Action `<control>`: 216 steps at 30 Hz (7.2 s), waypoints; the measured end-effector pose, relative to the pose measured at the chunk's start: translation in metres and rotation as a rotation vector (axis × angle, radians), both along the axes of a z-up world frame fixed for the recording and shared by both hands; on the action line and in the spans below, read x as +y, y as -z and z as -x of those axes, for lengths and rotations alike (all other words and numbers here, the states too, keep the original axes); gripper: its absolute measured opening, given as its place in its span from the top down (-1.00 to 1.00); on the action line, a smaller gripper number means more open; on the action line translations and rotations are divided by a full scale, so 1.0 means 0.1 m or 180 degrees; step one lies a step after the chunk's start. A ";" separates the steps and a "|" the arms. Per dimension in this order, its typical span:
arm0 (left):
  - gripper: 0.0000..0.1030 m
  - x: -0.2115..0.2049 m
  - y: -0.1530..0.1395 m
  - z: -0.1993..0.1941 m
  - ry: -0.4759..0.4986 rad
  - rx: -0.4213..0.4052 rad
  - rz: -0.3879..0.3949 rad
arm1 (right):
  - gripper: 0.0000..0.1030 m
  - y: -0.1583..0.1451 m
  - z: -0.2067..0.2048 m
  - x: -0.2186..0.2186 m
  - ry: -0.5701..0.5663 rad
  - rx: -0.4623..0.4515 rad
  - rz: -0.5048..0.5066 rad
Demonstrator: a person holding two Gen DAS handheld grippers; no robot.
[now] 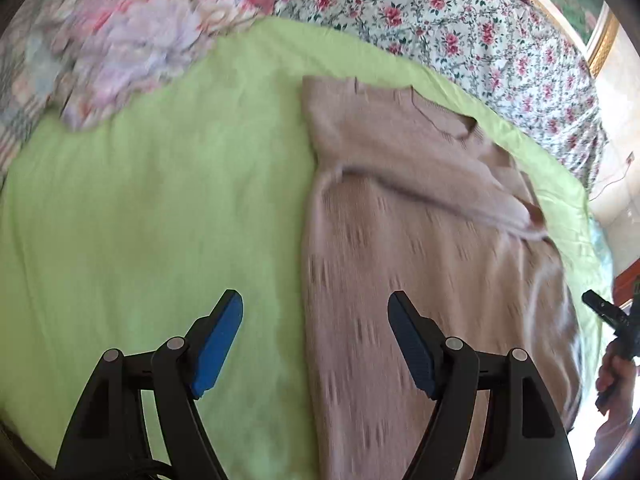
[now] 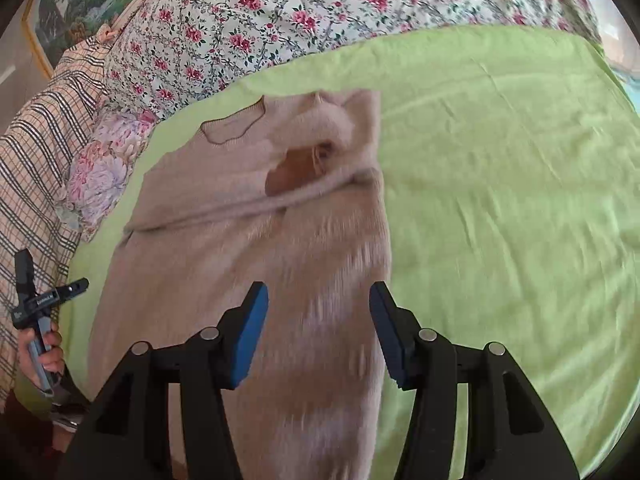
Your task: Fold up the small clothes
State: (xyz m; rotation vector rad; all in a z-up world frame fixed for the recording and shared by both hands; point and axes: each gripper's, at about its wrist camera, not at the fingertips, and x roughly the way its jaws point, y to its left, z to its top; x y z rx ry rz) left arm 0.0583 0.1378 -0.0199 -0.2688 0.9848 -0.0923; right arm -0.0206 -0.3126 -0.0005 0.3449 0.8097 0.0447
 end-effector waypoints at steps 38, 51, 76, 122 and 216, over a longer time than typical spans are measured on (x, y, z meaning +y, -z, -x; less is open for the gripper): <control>0.45 -0.37 0.58 1.53 0.1042 0.0355 0.0680 | 0.67 0.68 1.17 0.23 -0.0931 0.0232 -0.1099; 0.88 -0.25 0.11 1.65 0.0899 -0.0233 0.0940 | 0.84 0.35 1.34 0.13 -0.1033 -0.0475 -0.1512; 0.89 0.04 -0.29 -1.83 0.0285 -0.0840 0.0784 | 0.85 -0.30 -2.17 -0.55 -0.0252 -0.0572 -0.0857; 0.70 -0.06 0.16 -2.47 0.0191 -0.0428 0.0338 | 0.49 0.01 -2.45 -0.34 0.0025 -0.0484 -0.0077; 0.85 -3.61 0.14 -1.40 0.1681 -0.0543 0.0640 | 0.70 -0.15 -2.52 -0.61 -0.0750 -0.0147 -0.0293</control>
